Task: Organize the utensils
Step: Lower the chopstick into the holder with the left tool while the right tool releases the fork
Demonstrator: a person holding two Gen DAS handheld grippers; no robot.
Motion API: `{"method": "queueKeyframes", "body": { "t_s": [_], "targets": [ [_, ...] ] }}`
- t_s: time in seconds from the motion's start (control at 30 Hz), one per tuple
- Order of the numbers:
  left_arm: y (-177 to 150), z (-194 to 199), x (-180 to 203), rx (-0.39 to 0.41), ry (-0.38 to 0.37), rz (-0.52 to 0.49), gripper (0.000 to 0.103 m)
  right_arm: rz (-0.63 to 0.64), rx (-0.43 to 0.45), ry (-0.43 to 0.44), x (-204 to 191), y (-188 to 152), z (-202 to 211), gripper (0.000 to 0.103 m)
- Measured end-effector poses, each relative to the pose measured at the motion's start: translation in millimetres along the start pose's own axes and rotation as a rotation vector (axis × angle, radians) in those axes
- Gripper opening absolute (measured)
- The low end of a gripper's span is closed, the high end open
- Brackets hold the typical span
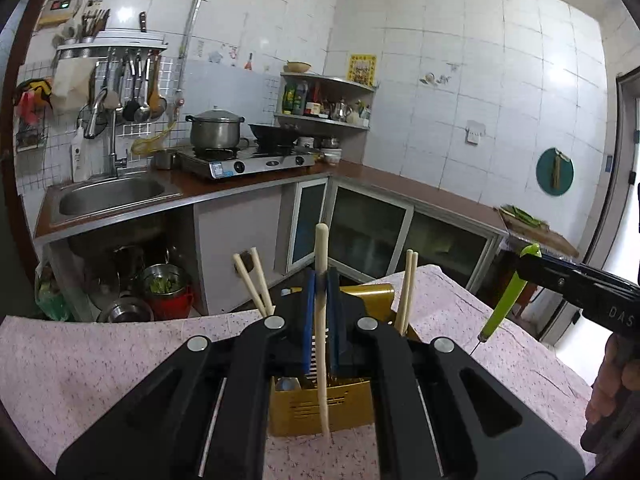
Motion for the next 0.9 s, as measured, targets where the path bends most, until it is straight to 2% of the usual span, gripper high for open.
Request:
{"method": "queueKeyframes", "body": {
  "t_s": [0.1,0.33,0.6,0.67,0.73,0.9],
  "targets": [
    [11,2,-1,-0.015,-0.009,-0.006,0.004,0.001,0.013,-0.004,0,7,4,0.019],
    [38,23,1,0.028,0.006,-0.022,0.004,-0.004,0.05,0.001,-5,29,6,0.019],
    [90,43,9,0.168,0.033,-0.052,0.004,0.017,0.1,-0.026,-15,66,-4,0.019],
    [87,34,11,0.169,0.054,-0.087,0.004,0.019,0.11,-0.047,-15,69,-10,0.019],
    [73,17,10,0.133,0.051,-0.09,0.004,0.01,0.093,-0.044,-15,66,-19,0.019],
    [35,-9,-3,0.074,0.047,-0.068,0.004,0.006,0.042,-0.053,-11,39,-46,0.019]
  ]
}}
Point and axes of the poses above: each gripper's, at about its wrist camera, not at the fingertips, and z roughly against the way its jaws point, x to its right, y to its top, the point moved 10 cm from there along -z, roughly the way its jaws point, and after that the axes turned 3 degrees about y, right-handed, at the moved point
